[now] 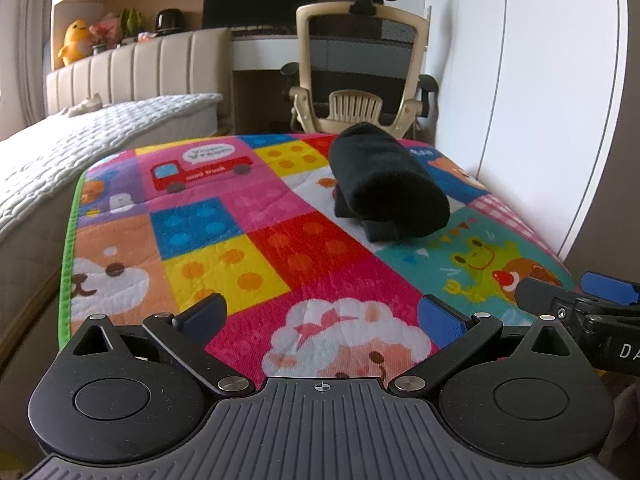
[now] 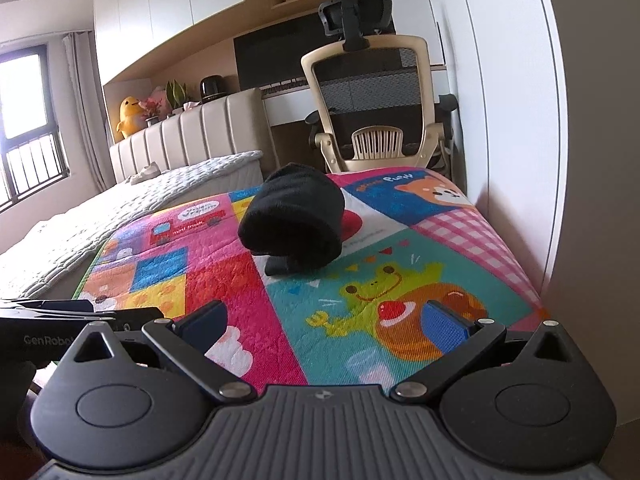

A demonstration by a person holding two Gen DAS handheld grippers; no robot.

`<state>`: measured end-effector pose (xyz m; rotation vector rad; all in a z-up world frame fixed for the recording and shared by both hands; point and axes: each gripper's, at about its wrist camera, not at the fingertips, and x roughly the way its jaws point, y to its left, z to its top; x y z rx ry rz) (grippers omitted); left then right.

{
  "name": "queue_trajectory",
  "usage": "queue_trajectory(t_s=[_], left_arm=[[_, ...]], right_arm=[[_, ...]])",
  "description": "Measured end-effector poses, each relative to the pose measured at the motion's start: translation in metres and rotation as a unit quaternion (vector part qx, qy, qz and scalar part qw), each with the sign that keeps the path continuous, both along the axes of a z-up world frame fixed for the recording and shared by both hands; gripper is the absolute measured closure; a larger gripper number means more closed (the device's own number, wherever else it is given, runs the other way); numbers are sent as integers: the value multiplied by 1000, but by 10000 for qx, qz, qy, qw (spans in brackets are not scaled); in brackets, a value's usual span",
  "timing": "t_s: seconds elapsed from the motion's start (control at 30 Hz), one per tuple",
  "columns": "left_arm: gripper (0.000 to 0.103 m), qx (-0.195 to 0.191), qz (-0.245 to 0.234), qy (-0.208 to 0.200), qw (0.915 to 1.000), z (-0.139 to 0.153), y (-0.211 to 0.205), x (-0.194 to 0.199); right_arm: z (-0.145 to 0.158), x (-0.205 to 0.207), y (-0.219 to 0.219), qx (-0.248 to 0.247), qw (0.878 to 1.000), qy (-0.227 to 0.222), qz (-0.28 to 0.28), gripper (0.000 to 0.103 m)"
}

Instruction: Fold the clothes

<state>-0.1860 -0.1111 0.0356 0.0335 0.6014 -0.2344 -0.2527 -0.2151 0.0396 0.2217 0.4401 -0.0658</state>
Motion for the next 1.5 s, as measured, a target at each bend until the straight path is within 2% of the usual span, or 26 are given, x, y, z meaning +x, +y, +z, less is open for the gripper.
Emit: queue_trajectory(t_s=[1.5], left_arm=[[0,-12,-46,97,9999,-4,2,2]], right_arm=[[-5,5,-4,89,9997,229,89,0]])
